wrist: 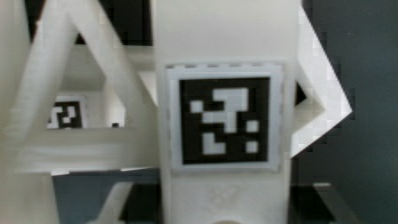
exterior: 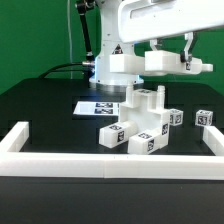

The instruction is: Assemble chair

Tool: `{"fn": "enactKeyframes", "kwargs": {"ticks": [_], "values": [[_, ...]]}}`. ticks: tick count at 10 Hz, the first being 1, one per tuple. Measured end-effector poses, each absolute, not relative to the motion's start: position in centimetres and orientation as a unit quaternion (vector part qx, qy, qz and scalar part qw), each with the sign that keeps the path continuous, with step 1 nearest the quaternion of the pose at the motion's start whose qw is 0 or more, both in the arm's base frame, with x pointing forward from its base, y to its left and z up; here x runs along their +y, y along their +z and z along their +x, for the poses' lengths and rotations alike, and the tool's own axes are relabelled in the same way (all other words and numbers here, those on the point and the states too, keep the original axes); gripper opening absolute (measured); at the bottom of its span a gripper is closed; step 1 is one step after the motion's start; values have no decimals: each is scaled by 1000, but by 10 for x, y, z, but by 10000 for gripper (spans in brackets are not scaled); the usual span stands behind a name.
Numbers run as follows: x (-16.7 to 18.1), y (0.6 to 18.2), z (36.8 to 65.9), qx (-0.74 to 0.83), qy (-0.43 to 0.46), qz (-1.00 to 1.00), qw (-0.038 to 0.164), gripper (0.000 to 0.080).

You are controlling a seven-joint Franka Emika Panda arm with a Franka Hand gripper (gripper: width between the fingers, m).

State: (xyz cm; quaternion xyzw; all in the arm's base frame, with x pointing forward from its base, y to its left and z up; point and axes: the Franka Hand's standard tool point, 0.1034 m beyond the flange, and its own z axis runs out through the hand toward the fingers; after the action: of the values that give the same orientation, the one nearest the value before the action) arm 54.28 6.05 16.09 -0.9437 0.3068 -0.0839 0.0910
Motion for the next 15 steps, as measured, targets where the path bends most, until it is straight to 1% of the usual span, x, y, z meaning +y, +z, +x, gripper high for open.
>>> {"fn": "enactKeyframes", "kwargs": {"ticks": [1, 2, 4, 5, 6, 7, 10, 13, 15], "values": [[53, 160, 544, 310, -86, -943, 89, 294], [50, 156, 545, 311, -91, -942, 86, 294], [51, 155, 544, 310, -89, -943, 85, 294], [49, 154, 543, 307, -86, -944, 86, 294], [42, 152, 538, 314, -77, -942, 91, 294], [41, 149, 534, 317, -73, -942, 90, 294], [43, 142, 530, 317, -66, -942, 87, 294], [42, 141, 529, 317, -65, -942, 86, 294], [43, 137, 530, 315, -68, -943, 83, 294]]}}
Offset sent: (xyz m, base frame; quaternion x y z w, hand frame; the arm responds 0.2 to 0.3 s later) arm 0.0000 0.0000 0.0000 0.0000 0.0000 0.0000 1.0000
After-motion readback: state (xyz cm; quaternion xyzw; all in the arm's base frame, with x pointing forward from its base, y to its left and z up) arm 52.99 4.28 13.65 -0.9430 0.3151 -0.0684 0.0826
